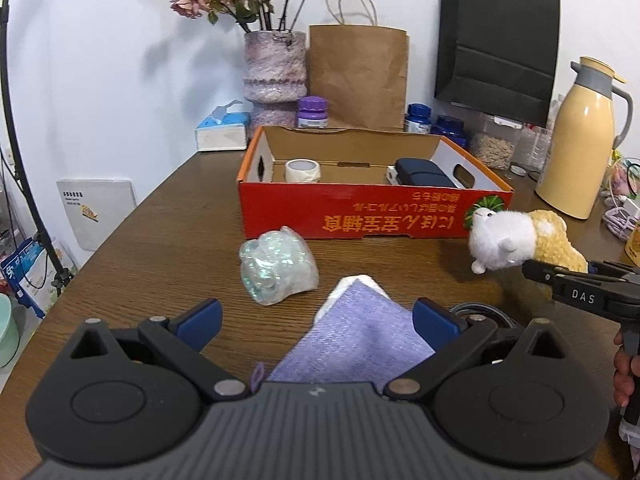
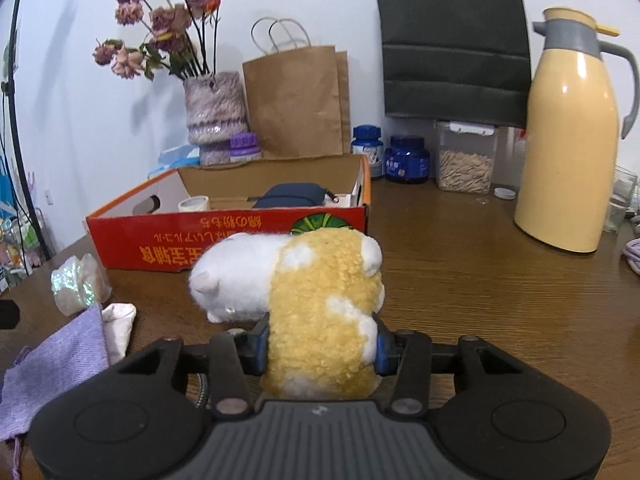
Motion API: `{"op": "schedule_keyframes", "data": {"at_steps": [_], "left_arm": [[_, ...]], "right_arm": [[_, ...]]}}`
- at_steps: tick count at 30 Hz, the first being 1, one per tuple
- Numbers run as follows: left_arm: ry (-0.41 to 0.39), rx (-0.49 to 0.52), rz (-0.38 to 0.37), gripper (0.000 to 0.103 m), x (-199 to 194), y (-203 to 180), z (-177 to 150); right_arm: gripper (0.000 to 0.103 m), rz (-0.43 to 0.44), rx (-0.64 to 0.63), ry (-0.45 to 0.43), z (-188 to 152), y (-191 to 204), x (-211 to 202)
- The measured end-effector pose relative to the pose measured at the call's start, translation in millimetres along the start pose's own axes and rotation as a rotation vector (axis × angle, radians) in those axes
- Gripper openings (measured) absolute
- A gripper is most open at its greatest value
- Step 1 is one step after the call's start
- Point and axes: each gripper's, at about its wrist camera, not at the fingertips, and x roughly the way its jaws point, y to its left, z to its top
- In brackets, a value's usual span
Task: Flip cup upright
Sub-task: 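Grasp the white-and-yellow plush toy with the right gripper, then grasp the coiled black cable with the left gripper while the right holds the plush toy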
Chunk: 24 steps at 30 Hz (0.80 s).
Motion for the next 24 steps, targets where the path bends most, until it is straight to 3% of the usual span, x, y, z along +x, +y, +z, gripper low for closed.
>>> {"op": "schedule_keyframes", "data": {"at_steps": [24], "left_arm": [[0.086,0.185,-0.198,0.103,35,-101,-3]], "right_arm": [[0.045,-0.002,0.022,-0.122,-18,-28,-59]]}}
